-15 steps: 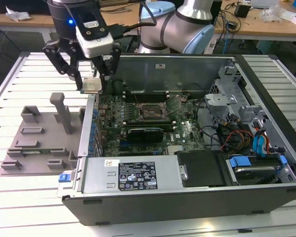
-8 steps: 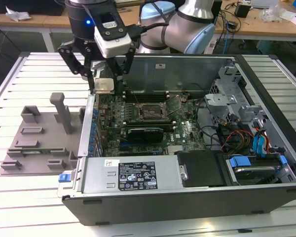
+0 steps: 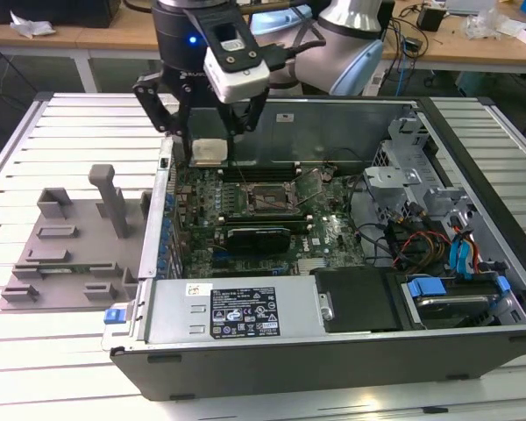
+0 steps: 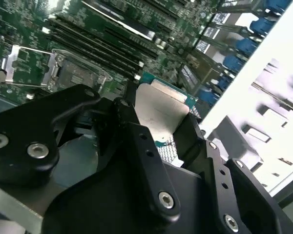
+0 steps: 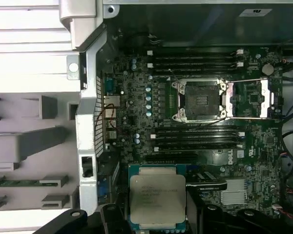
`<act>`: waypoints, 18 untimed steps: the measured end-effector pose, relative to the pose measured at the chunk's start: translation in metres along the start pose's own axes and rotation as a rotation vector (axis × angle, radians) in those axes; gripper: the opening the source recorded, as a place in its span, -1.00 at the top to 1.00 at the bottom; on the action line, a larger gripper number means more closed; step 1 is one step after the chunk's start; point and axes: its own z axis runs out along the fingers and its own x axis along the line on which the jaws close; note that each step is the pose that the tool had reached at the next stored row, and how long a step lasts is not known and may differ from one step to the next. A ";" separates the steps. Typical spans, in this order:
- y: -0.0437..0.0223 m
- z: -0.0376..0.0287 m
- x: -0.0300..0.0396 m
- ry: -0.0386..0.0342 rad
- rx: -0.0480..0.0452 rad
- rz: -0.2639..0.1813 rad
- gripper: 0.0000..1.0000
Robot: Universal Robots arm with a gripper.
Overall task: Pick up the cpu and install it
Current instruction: 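Pick up the cpu and move it towards the insertion slot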
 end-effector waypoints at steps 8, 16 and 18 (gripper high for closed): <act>0.0008 0.0007 -0.0267 0.0000 0.0000 0.000 -0.09; 0.0015 0.0013 -0.0469 0.0001 0.0001 0.000 -0.09; 0.0017 0.0014 -0.0515 0.0001 0.0001 0.000 -0.09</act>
